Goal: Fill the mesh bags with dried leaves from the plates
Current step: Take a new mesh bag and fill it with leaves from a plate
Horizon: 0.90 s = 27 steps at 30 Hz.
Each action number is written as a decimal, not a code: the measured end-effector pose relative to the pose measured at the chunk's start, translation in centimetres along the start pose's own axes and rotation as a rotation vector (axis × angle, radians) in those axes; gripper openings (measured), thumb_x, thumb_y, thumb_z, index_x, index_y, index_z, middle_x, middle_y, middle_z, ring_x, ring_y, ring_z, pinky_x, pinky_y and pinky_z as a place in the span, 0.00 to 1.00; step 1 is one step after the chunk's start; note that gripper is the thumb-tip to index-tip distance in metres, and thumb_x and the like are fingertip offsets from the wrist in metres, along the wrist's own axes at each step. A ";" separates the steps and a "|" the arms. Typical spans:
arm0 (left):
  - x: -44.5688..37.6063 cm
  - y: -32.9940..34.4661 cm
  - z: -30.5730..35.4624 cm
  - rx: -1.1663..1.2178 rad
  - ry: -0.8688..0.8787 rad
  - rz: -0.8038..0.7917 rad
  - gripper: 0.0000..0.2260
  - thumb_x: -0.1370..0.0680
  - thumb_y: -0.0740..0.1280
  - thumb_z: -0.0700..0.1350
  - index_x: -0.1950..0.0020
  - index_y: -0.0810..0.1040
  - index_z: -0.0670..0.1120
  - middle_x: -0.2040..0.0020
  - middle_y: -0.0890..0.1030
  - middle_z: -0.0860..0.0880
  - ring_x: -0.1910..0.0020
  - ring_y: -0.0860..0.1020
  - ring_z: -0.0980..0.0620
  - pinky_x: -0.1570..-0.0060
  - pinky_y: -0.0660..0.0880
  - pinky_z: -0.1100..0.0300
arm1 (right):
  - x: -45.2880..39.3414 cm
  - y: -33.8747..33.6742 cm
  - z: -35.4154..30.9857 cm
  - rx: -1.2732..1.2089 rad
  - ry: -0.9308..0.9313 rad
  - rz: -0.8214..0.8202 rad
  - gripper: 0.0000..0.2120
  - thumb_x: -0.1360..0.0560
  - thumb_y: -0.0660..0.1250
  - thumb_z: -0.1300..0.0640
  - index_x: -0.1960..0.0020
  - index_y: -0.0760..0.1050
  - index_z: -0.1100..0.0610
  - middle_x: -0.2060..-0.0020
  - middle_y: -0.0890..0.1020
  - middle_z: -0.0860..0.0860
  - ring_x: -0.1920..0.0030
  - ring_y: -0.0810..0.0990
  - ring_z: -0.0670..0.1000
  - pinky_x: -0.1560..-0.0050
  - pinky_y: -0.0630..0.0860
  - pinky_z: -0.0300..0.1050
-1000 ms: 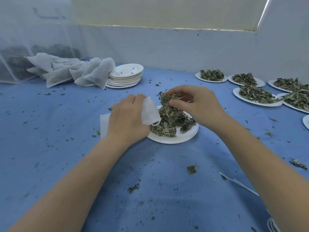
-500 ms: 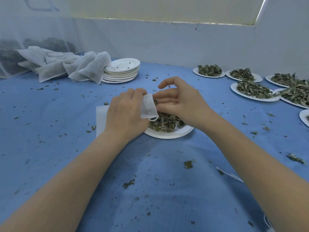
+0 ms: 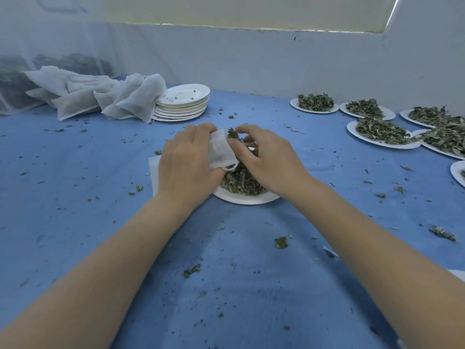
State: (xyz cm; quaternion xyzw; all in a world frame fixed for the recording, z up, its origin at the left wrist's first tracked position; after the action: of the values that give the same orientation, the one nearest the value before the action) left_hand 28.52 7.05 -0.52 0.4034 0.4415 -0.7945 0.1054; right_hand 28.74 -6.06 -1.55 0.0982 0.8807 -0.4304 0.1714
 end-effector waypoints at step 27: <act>0.3 0.3 2.0 -0.029 0.189 0.020 0.19 0.36 0.73 0.39 0.46 0.78 0.37 0.57 0.79 0.39 0.62 0.77 0.38 0.62 0.75 0.48 | 0.5 -0.5 -1.7 -0.314 -0.035 -0.129 0.07 0.26 0.67 0.61 0.52 0.83 0.54 0.59 0.85 0.50 0.57 0.80 0.43 0.50 0.76 0.40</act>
State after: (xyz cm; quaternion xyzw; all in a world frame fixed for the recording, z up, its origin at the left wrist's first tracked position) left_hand 27.35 5.40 -0.37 0.4793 0.4569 -0.7454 0.0769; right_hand 27.78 -5.05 -0.38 0.0059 0.9385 -0.2994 0.1720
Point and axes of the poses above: each hand's wrist, its own x-axis away from the middle knuckle, its own y-axis out of the palm, z = x × y, the point moved 8 cm from there along -x, towards the middle knuckle
